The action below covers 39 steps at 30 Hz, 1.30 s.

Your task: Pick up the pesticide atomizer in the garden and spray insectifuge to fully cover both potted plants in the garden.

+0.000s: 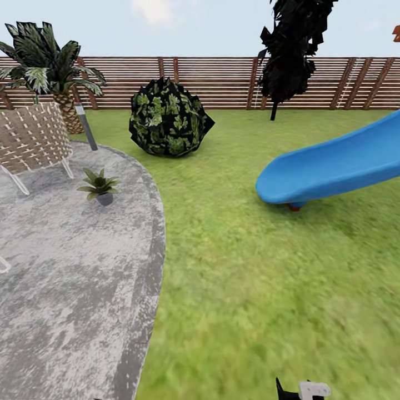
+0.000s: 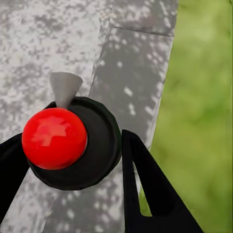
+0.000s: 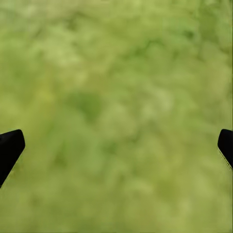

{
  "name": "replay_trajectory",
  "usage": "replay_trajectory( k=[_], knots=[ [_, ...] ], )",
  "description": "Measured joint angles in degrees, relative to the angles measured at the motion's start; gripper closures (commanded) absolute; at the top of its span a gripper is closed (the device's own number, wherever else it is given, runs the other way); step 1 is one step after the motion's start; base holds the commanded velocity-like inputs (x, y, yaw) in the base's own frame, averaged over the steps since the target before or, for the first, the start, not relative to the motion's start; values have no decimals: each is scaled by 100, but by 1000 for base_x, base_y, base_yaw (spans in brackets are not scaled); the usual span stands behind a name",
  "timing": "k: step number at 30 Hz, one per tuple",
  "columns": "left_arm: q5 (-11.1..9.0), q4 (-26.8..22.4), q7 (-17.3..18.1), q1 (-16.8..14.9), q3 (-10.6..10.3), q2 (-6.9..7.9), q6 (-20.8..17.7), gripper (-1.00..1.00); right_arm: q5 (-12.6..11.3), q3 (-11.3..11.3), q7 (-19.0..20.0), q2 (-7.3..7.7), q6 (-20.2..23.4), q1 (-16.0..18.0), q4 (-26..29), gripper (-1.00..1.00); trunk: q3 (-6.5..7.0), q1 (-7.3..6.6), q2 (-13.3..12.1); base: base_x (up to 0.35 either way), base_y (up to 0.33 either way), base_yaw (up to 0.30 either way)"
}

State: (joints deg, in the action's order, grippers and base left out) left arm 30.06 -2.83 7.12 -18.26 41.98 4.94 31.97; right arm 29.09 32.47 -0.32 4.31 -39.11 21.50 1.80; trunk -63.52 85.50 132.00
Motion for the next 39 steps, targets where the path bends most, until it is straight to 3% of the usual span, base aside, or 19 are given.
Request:
replay_trajectory(
  k=[11,24,39],
  knots=[
    [0,0,0,0,-5,-6,0,100,-1,1,-4,-2,0,0,1,-100,1,0,0,340,0,10],
    [-2,-1,1,1,-3,-11,1,100,-1,0,-8,-19,-1,1,0,-100,48,0,0,340,0,212],
    [-2,-1,1,1,-3,-11,8,100,-1,0,-8,-21,-2,1,-3,-100,48,0,0,340,0,70]
  ],
)
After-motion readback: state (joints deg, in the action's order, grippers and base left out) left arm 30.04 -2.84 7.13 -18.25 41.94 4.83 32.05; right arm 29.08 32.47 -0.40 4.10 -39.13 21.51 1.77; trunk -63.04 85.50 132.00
